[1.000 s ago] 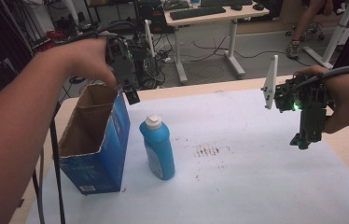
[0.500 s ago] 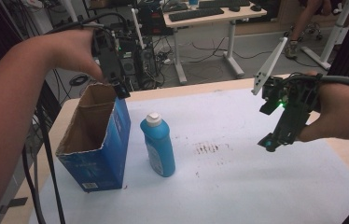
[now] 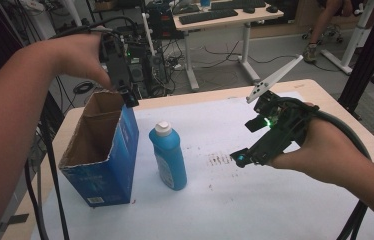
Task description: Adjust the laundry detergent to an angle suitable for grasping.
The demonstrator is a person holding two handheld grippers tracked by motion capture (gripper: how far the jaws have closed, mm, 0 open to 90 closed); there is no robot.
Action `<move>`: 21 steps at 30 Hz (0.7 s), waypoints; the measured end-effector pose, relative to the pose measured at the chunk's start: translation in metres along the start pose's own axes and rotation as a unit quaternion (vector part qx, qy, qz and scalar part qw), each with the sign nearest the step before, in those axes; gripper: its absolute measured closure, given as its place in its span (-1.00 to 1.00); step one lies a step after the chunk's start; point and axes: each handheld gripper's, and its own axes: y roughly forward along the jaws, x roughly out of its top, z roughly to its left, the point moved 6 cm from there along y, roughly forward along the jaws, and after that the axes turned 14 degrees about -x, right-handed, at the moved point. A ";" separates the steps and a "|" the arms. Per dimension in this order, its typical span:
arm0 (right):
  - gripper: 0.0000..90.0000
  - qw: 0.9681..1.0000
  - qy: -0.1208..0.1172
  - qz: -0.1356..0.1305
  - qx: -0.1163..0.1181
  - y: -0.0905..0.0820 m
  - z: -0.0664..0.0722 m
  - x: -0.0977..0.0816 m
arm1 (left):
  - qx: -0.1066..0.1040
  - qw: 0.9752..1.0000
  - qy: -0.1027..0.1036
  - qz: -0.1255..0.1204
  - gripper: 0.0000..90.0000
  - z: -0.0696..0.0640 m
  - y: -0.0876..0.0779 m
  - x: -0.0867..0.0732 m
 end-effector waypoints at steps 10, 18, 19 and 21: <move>-0.93 1.000 0.016 -0.020 -0.001 0.011 0.010 0.005 | 0.001 1.000 -0.001 0.002 -0.96 0.001 0.001 0.001; -0.93 0.999 0.015 -0.042 -0.023 0.031 0.030 0.023 | 0.004 1.000 0.002 0.005 -0.96 0.003 0.003 0.006; -0.93 0.999 0.013 -0.044 -0.025 0.036 0.034 0.028 | 0.005 1.000 0.000 0.004 -0.96 0.003 0.004 0.006; -0.93 0.998 0.010 -0.051 -0.029 0.049 0.046 0.039 | 0.006 1.000 0.002 0.004 -0.96 0.003 0.003 0.006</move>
